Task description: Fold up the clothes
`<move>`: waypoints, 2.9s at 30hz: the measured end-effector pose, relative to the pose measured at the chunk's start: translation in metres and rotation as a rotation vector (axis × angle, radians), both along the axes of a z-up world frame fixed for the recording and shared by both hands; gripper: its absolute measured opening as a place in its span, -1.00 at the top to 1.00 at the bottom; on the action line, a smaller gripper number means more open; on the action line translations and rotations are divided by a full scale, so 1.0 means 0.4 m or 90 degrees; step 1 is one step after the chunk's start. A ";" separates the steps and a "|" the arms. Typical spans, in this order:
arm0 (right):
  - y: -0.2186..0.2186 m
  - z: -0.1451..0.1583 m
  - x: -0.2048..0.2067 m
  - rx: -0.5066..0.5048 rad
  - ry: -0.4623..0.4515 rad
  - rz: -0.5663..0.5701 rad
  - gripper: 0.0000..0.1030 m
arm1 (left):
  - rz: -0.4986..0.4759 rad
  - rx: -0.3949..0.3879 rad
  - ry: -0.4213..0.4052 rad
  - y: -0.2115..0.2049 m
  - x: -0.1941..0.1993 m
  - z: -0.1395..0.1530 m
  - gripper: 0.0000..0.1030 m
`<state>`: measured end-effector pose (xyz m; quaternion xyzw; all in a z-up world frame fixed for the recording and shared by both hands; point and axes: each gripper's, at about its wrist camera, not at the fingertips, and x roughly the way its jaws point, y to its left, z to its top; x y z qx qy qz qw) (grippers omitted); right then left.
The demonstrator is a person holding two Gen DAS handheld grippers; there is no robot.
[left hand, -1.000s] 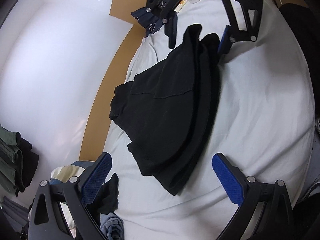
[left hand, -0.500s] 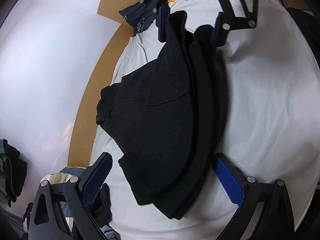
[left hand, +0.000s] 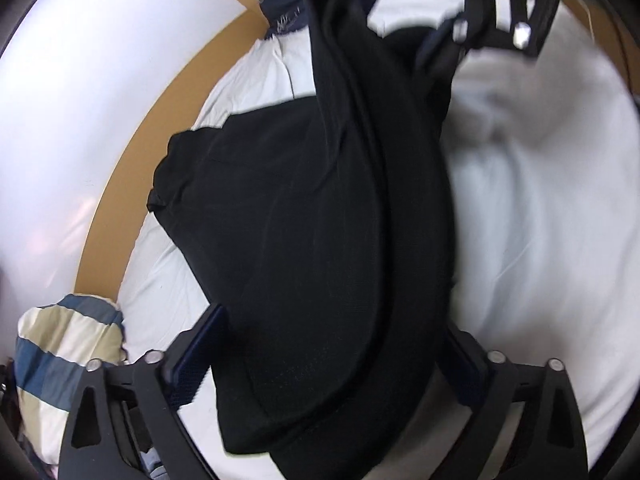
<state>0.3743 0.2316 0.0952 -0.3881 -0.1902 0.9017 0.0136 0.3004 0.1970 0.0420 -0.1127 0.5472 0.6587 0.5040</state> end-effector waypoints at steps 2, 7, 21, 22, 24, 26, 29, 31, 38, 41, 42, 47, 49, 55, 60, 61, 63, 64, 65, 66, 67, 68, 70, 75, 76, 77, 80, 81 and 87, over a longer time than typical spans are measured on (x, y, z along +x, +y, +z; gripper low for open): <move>-0.014 -0.011 0.018 0.021 0.003 0.023 -0.29 | 0.009 0.026 -0.011 -0.010 -0.009 0.011 -0.28; -0.104 -0.081 0.059 0.192 0.017 0.091 -0.41 | -0.003 0.030 -0.056 -0.023 0.004 0.040 0.47; -0.201 -0.113 0.164 0.321 -0.003 0.061 0.47 | -0.044 0.059 -0.089 -0.080 0.096 0.091 0.65; -0.203 -0.104 0.183 0.304 -0.007 0.062 0.48 | -0.059 0.058 -0.090 -0.089 0.112 0.100 0.65; -0.210 -0.088 0.227 0.258 -0.024 0.078 0.49 | -0.094 0.049 -0.098 -0.114 0.147 0.114 0.65; -0.220 -0.072 0.266 0.213 -0.039 0.105 0.49 | -0.124 0.032 -0.101 -0.141 0.177 0.120 0.65; -0.229 -0.044 0.299 0.149 -0.065 0.134 0.49 | -0.153 0.005 -0.119 -0.165 0.195 0.126 0.65; -0.216 -0.017 0.305 0.107 -0.064 0.138 0.49 | -0.159 0.007 -0.140 -0.178 0.193 0.137 0.65; -0.102 0.050 0.224 -0.046 -0.071 0.098 0.47 | -0.075 0.084 -0.253 -0.143 0.088 0.210 0.40; -0.034 0.063 0.180 -0.105 -0.068 0.079 0.45 | -0.040 0.096 -0.285 -0.090 0.013 0.230 0.12; -0.018 0.063 0.170 -0.116 -0.064 0.070 0.44 | -0.030 0.098 -0.294 -0.071 -0.010 0.234 0.10; 0.067 0.047 0.114 -0.179 -0.035 0.008 0.39 | 0.055 0.101 -0.330 0.044 -0.150 0.224 -0.34; 0.107 0.031 0.092 -0.204 -0.023 -0.026 0.34 | 0.092 0.103 -0.354 0.085 -0.211 0.206 -0.40; 0.198 -0.032 0.038 -0.234 -0.008 -0.130 0.03 | 0.222 0.116 -0.416 0.130 -0.340 0.108 -0.45; 0.228 0.013 0.088 -0.203 0.082 -0.181 -0.19 | 0.254 0.171 -0.422 0.085 -0.371 0.100 -0.49; 0.232 0.031 0.102 -0.195 0.108 -0.198 -0.19 | 0.261 0.199 -0.401 0.070 -0.365 0.120 -0.49; 0.235 0.072 0.132 -0.189 0.160 -0.249 -0.18 | 0.286 0.265 -0.328 0.044 -0.343 0.169 -0.49; 0.227 0.083 0.138 -0.189 0.180 -0.271 -0.11 | 0.298 0.295 -0.296 0.033 -0.330 0.190 -0.53; 0.210 0.085 0.138 -0.203 0.189 -0.269 -0.06 | 0.308 0.333 -0.277 0.019 -0.315 0.206 -0.63; 0.186 0.077 0.132 -0.221 0.183 -0.247 0.05 | 0.318 0.371 -0.272 0.005 -0.298 0.211 -0.67; 0.163 0.069 0.126 -0.240 0.176 -0.224 0.13 | 0.321 0.394 -0.277 -0.002 -0.280 0.205 -0.69; 0.137 0.057 0.117 -0.250 0.166 -0.205 0.16 | 0.323 0.410 -0.282 -0.006 -0.262 0.197 -0.69; 0.095 0.014 0.099 -0.248 0.132 -0.195 0.19 | 0.323 0.408 -0.288 -0.002 -0.230 0.162 -0.69; 0.115 -0.076 0.083 -0.275 0.096 -0.223 0.21 | 0.379 0.335 -0.317 0.025 -0.230 0.069 -0.69; 0.116 -0.077 0.080 -0.278 0.093 -0.222 0.21 | 0.394 0.317 -0.324 0.035 -0.237 0.059 -0.70; 0.117 -0.078 0.078 -0.281 0.091 -0.222 0.21 | 0.403 0.308 -0.340 0.038 -0.249 0.054 -0.73; 0.096 -0.082 0.049 -0.238 0.079 -0.222 0.18 | 0.433 0.289 -0.366 0.045 -0.278 0.035 -0.91; 0.086 -0.085 0.041 -0.222 0.077 -0.223 0.16 | 0.441 0.284 -0.374 0.047 -0.287 0.029 -0.92; 0.058 -0.093 0.018 -0.154 0.074 -0.231 0.10 | 0.457 0.283 -0.403 0.040 -0.300 0.011 -0.98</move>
